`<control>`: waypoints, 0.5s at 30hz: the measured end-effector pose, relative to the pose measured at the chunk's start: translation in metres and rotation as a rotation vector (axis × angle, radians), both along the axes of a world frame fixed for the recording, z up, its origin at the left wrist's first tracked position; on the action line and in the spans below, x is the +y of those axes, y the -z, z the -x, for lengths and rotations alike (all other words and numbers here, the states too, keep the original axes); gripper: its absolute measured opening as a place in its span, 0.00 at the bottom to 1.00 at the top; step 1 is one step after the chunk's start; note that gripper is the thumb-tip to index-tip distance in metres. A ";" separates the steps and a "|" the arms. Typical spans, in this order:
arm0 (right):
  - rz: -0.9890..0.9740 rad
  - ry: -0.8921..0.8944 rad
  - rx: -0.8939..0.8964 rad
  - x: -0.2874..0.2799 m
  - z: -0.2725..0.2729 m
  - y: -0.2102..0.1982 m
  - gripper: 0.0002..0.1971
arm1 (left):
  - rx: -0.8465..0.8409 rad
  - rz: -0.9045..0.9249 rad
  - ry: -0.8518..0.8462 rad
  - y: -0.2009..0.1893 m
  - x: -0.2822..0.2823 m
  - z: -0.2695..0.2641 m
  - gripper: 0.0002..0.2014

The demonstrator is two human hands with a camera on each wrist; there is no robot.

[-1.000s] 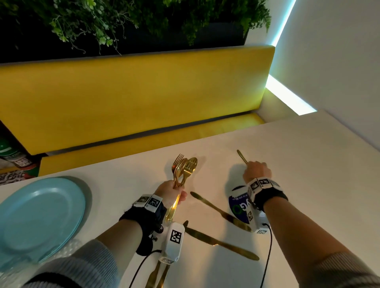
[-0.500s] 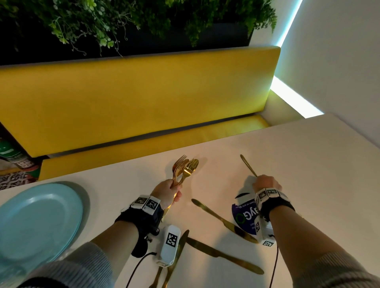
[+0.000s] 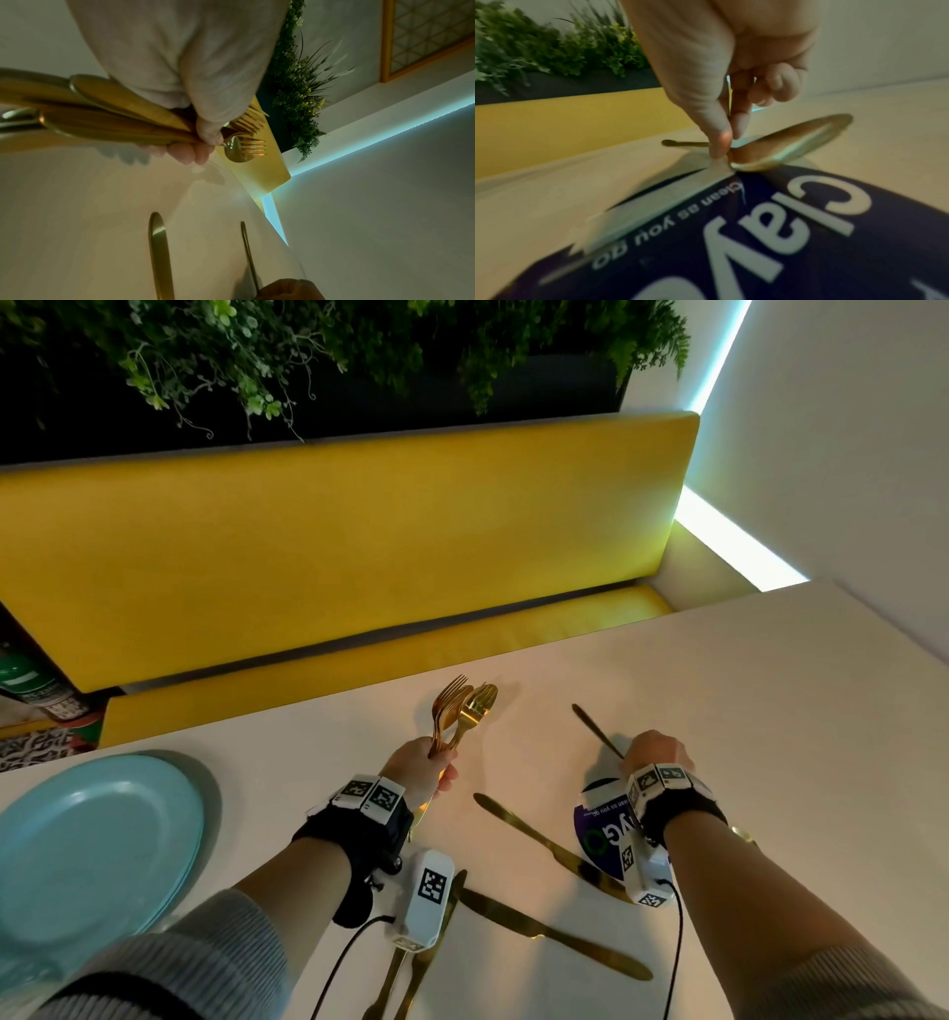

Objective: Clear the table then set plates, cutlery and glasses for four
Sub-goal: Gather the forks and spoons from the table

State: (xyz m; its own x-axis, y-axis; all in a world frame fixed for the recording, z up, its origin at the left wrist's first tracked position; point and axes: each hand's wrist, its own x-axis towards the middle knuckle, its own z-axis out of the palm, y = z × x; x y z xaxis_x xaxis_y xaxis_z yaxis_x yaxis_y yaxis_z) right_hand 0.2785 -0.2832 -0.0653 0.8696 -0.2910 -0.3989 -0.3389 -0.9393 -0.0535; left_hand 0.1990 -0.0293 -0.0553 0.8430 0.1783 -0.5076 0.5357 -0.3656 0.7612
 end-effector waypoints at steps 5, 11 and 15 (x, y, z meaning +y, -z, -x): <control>0.270 -0.481 -0.047 0.021 0.003 -0.021 0.13 | -0.011 -0.027 -0.002 -0.002 -0.007 -0.006 0.08; 0.412 -1.208 -0.188 0.060 0.030 -0.050 0.12 | -0.002 -0.054 0.054 -0.009 -0.018 -0.009 0.09; 0.323 -1.374 -0.251 0.082 0.050 -0.061 0.11 | 0.087 -0.051 0.211 -0.014 -0.030 -0.002 0.09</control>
